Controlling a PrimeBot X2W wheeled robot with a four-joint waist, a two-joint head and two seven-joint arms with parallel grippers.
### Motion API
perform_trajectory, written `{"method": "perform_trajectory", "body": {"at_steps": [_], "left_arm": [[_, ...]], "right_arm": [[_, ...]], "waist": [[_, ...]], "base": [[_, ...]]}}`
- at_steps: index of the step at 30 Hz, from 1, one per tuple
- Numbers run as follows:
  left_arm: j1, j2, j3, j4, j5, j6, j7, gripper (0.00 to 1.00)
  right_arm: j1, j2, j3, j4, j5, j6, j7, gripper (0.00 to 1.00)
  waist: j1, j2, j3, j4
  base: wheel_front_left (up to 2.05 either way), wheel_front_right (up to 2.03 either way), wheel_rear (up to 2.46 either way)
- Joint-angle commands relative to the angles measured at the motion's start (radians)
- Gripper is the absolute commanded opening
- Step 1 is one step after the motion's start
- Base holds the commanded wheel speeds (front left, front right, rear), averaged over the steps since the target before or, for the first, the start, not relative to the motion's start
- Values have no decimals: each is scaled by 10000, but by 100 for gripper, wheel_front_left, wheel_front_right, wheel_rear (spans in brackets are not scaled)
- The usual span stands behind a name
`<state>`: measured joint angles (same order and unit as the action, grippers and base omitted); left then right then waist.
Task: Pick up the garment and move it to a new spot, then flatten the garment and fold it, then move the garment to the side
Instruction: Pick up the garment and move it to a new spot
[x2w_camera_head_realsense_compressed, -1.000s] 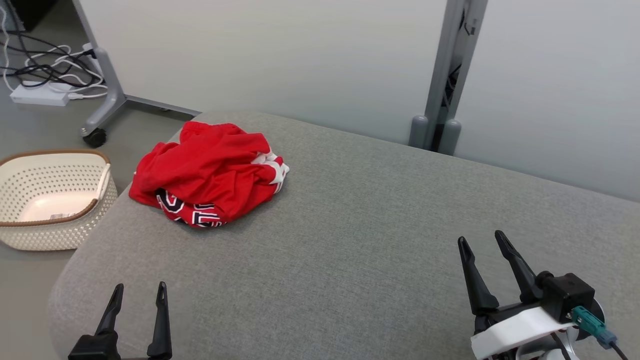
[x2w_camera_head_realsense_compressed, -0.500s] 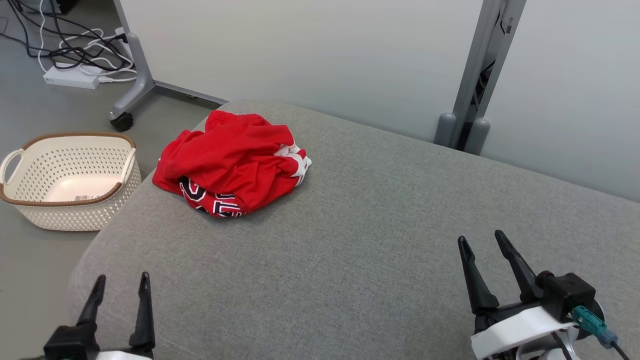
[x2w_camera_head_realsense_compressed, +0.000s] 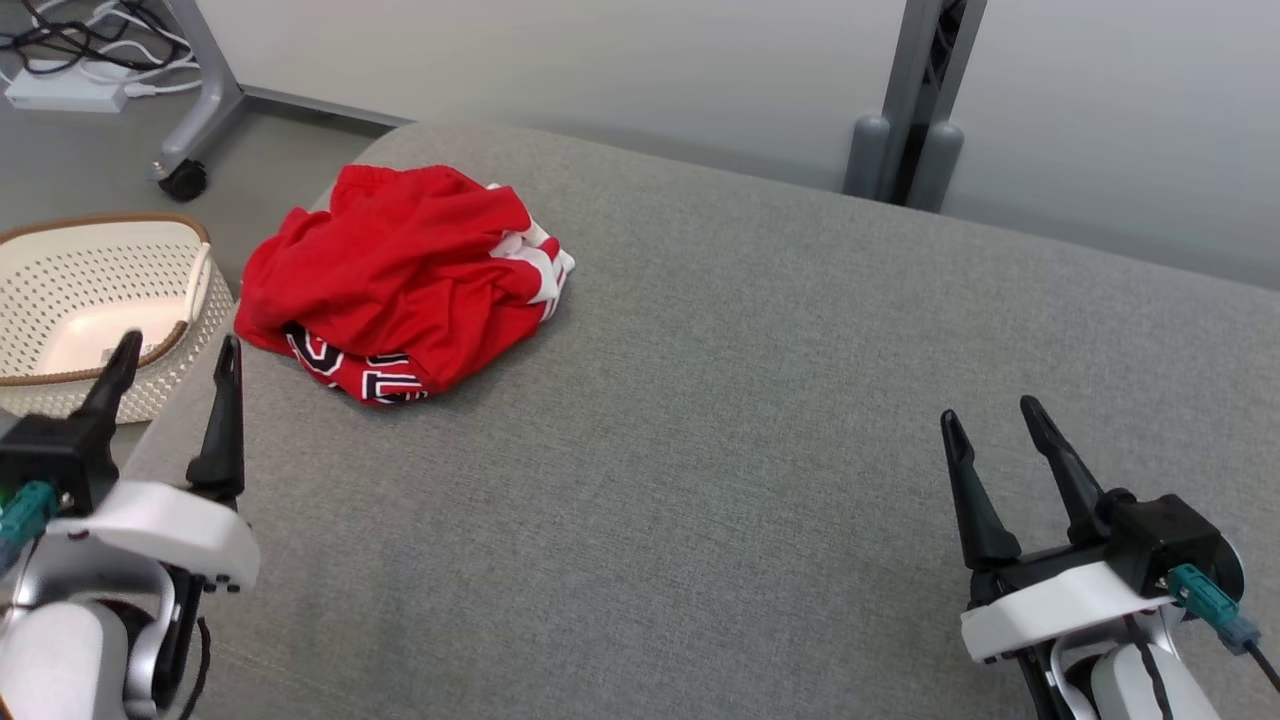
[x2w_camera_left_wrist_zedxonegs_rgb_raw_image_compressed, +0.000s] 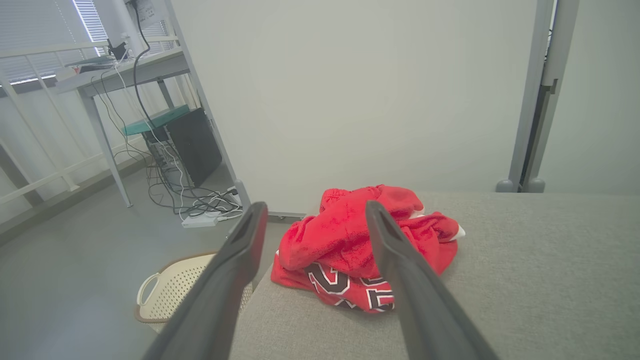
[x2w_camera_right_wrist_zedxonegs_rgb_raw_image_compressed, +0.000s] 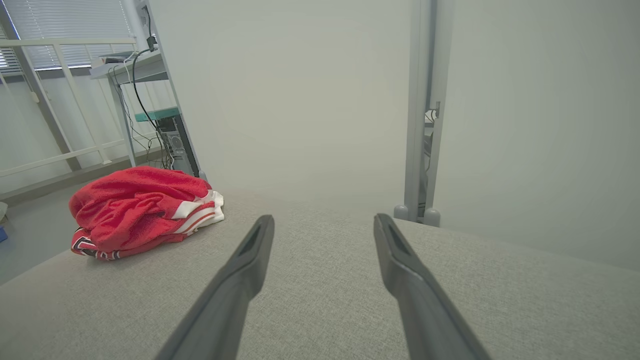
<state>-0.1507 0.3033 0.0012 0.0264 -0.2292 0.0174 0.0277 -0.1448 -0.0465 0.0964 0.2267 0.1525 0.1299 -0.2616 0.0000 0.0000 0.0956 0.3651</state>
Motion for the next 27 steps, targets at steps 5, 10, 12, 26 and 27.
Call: {"method": "perform_trajectory", "body": {"at_steps": [5, 10, 12, 26, 27], "left_arm": [[-1515, 361, -228, 525, -55, -418, 518, 100], [-2758, 639, -399, 1765, -176, -804, 750, 100], [-3168, 704, -488, 2256, -240, -930, 770, 100], [-5064, 1216, -935, 5238, -326, -1281, 497, 100], [-5171, 1261, -959, 5432, -290, -1261, 495, 100]], "right_arm": [[-446, -71, -211, -209, -427, 15, -56, 100], [-908, -74, -292, -443, -800, 15, -58, 100], [-1082, -74, -323, -557, -907, 13, -58, 100], [-1583, -72, -411, -1161, -1482, 9, -58, 100], [-1586, -71, -403, -1190, -1504, 9, -58, 100]], "waist": [[0, 0, 1130, -453], [0, 0, 2002, -821], [0, 0, 2333, -969], [0, 0, 3752, -1577], [0, 0, 3805, -1605]], "base": [[0, 0, 0], [0, 0, 0], [0, 0, 0], [0, 0, 0], [0, 0, 0]]}}
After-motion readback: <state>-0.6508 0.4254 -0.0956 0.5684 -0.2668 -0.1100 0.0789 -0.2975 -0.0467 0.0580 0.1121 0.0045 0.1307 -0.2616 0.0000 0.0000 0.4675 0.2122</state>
